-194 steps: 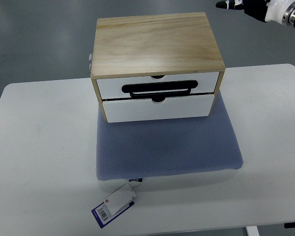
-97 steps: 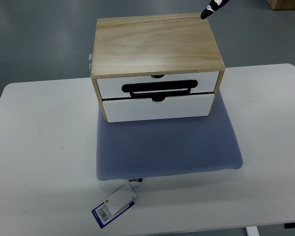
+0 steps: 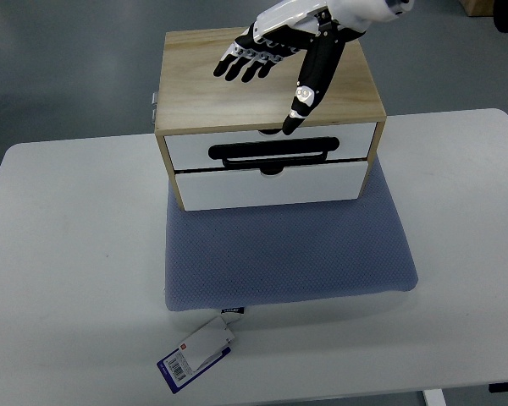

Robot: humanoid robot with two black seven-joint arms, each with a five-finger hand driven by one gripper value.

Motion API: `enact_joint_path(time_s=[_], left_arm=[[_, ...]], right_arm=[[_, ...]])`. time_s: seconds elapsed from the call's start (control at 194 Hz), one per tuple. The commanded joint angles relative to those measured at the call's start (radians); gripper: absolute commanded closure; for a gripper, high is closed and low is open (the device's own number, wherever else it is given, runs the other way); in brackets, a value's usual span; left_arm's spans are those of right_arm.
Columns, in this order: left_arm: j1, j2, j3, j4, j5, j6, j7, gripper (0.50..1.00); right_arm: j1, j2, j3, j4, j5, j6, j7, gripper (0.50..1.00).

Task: Open wood drawer with right hand
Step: 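Lower the right hand over the cabinet toward the upper drawer handle, then hook the right hand fingers around the upper drawer's black handle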

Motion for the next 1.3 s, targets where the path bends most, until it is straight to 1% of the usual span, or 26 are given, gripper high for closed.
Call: enact_joint_path(time_s=[0.0, 0.303, 0.375, 0.54, 0.617, 0.653, 0.71, 0.715, 0.725, 0.838, 0.951, 0.957, 1.003, 1.142, 1.224, 1.275, 1.296], left_arm=[[-0.001, 0.000, 0.001, 0.000, 0.000, 0.000, 0.000, 0.500], [-0.001, 0.000, 0.002, 0.000, 0.000, 0.000, 0.000, 0.500], [-0.001, 0.000, 0.002, 0.001, -0.001, 0.001, 0.000, 0.500], [0.001, 0.000, -0.001, 0.003, -0.002, 0.001, 0.000, 0.500], [0.001, 0.000, -0.002, 0.003, -0.002, 0.001, 0.000, 0.500], [0.001, 0.000, -0.005, 0.005, -0.002, 0.001, 0.000, 0.500], [0.001, 0.000, -0.005, 0.005, -0.002, 0.001, 0.000, 0.500], [0.001, 0.000, -0.007, 0.006, -0.002, 0.001, 0.000, 0.500], [-0.001, 0.000, -0.007, 0.008, -0.002, 0.001, 0.000, 0.500], [0.001, 0.000, -0.005, 0.008, -0.002, 0.003, 0.000, 0.500], [-0.001, 0.000, -0.005, 0.006, -0.002, 0.001, 0.000, 0.500], [0.001, 0.000, -0.005, 0.006, -0.002, 0.001, 0.000, 0.500], [0.001, 0.000, -0.005, 0.006, -0.002, 0.001, 0.000, 0.500], [-0.001, 0.000, -0.005, 0.006, -0.002, 0.001, 0.000, 0.500], [-0.001, 0.000, -0.005, 0.006, -0.002, 0.001, 0.000, 0.500], [-0.001, 0.000, -0.005, 0.006, -0.002, 0.001, 0.000, 0.500], [0.001, 0.000, -0.005, 0.006, -0.002, 0.001, 0.000, 0.500]], right_arm=[[-0.023, 0.002, -0.007, 0.024, 0.002, 0.000, 0.001, 0.556], [-0.075, 0.024, -0.009, 0.025, -0.003, 0.000, 0.003, 0.556], [-0.118, 0.035, -0.011, 0.025, -0.013, 0.000, 0.004, 0.556], [-0.141, 0.055, -0.026, 0.024, -0.067, 0.000, 0.003, 0.556], [-0.147, 0.064, -0.041, 0.024, -0.090, -0.019, 0.000, 0.558], [-0.155, 0.068, -0.049, 0.024, -0.093, -0.042, -0.002, 0.558], [-0.155, 0.068, -0.049, 0.024, -0.093, -0.042, -0.002, 0.558], [-0.164, 0.076, -0.053, 0.022, -0.093, -0.081, -0.008, 0.558], [-0.167, 0.078, -0.053, 0.022, -0.093, -0.092, -0.011, 0.560], [-0.192, 0.084, -0.053, 0.019, -0.093, -0.157, -0.022, 0.558], [-0.193, 0.085, -0.053, 0.019, -0.092, -0.169, -0.025, 0.560], [-0.193, 0.084, -0.053, 0.017, -0.087, -0.172, -0.040, 0.558], [-0.193, 0.082, -0.053, 0.017, -0.086, -0.175, -0.054, 0.558], [-0.207, 0.084, -0.055, 0.016, -0.082, -0.188, -0.060, 0.558], [-0.215, 0.084, -0.055, 0.016, -0.079, -0.194, -0.080, 0.558], [-0.215, 0.084, -0.055, 0.016, -0.079, -0.194, -0.080, 0.558], [-0.225, 0.084, -0.053, 0.014, -0.078, -0.205, -0.083, 0.558]])
